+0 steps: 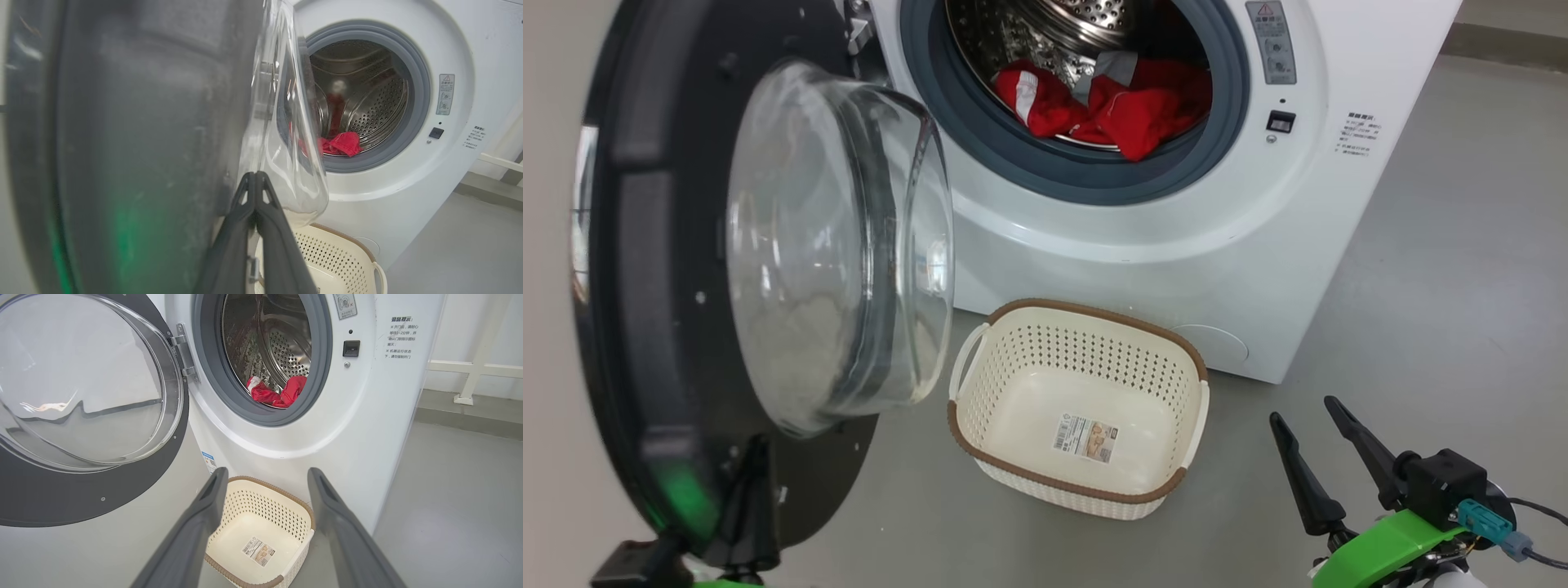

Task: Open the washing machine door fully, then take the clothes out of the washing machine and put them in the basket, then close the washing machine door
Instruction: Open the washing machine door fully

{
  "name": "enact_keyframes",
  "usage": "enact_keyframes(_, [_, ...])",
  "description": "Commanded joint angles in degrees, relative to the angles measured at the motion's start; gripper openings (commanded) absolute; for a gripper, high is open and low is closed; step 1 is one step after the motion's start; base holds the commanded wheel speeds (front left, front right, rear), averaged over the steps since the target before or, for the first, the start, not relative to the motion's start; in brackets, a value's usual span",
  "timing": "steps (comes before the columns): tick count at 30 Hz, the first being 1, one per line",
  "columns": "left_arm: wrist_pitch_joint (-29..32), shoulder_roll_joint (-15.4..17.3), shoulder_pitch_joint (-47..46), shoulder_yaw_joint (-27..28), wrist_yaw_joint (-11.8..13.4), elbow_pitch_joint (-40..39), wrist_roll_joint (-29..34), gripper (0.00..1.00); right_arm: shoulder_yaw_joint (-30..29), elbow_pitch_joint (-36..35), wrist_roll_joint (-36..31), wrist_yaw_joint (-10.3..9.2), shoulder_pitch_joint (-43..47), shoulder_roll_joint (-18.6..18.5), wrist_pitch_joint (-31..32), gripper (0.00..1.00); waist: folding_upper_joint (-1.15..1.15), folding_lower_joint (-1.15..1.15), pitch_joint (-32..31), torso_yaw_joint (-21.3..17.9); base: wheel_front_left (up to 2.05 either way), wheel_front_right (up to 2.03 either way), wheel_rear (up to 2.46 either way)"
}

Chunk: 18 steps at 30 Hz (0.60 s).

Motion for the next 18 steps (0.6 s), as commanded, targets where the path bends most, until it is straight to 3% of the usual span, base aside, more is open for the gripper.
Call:
enact_keyframes(1, [-0.37,1.66,-2.01,3.51,0.61,-1.46,0.50,0.00,0.99,-1.54,-0.54,0.36,-1.13,-0.72,-0.53,1.00,0.00,0.00,0.29,0.10,0.00,0.00,0.00])
enact_keyframes(18, [-0.37,6.06,-10.14,17.85,-0.18,5.51,2.28,0.00,1.54,-1.55,-0.82,0.36,-3.43,-2.09,-0.54,1.00,0.00,0.00,4.16,-0.35,0.00,0.00,0.00])
